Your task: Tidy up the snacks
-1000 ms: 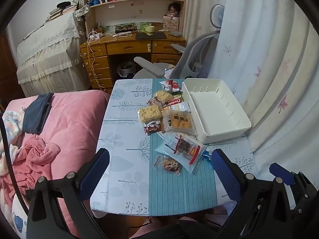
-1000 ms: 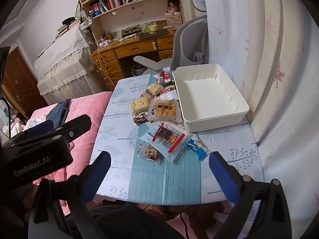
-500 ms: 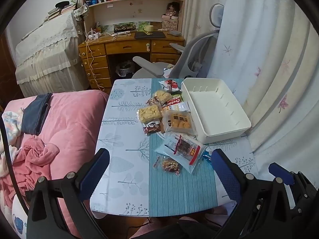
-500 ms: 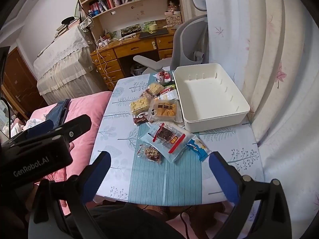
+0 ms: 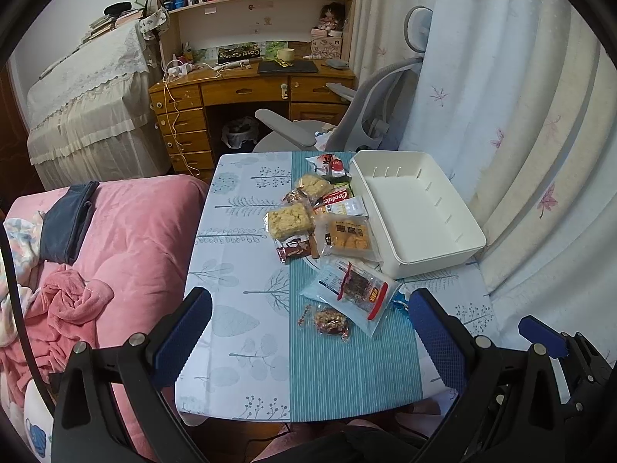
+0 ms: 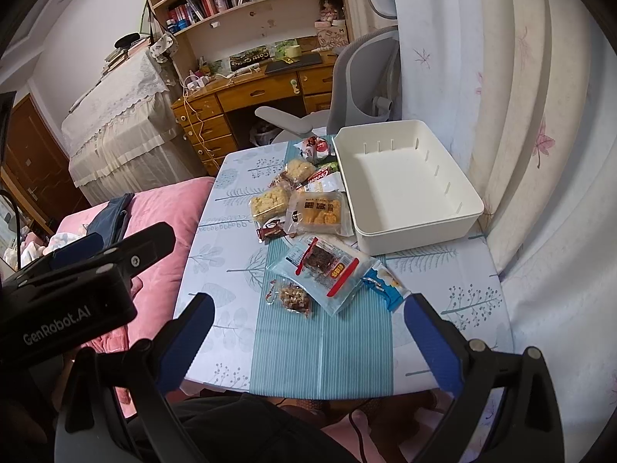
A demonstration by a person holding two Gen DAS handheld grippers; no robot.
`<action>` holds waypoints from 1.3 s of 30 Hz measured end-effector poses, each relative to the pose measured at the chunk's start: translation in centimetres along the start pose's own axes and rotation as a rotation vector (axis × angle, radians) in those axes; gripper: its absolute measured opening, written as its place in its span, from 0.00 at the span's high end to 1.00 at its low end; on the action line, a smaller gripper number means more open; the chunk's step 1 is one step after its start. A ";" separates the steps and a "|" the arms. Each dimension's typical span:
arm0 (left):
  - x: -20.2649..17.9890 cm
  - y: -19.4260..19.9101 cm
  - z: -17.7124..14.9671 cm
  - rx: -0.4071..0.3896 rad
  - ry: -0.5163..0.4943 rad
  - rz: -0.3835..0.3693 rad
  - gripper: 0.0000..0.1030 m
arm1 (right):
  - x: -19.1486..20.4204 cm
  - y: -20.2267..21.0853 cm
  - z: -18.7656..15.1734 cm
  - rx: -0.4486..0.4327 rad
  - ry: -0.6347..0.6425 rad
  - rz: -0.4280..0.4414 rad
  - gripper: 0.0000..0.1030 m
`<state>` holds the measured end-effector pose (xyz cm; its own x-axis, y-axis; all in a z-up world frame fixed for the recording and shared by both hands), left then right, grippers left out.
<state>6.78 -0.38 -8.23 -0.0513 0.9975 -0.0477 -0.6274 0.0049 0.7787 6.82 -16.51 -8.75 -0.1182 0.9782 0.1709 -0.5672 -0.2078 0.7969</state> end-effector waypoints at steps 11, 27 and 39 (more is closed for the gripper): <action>0.2 -0.9 0.1 0.011 -0.015 -0.026 0.01 | -0.2 -0.2 -0.1 -0.001 -0.009 -0.015 0.04; 1.9 -1.6 0.1 0.029 -0.080 -0.089 0.01 | 0.4 -0.4 -1.2 -0.020 -0.105 -0.089 0.06; -0.4 -4.1 -0.8 0.131 -0.145 -0.238 0.01 | -2.3 0.2 -2.5 -0.074 -0.166 -0.224 0.06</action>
<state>8.71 -0.85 -11.87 0.2027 0.9667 -0.1563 -0.5023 0.2397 0.8308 4.96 -18.81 -10.46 0.1487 0.9845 0.0927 -0.6231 0.0205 0.7819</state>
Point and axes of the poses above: each gripper's, at about its wrist camera, not at the fingertips, and y roughly against the way its jaws point, x to its left, z to its top, the point moved 10 cm from there along -y, roughly the way its jaws point, and after that the axes turned 1 degree about -y, right-handed, at the moved point
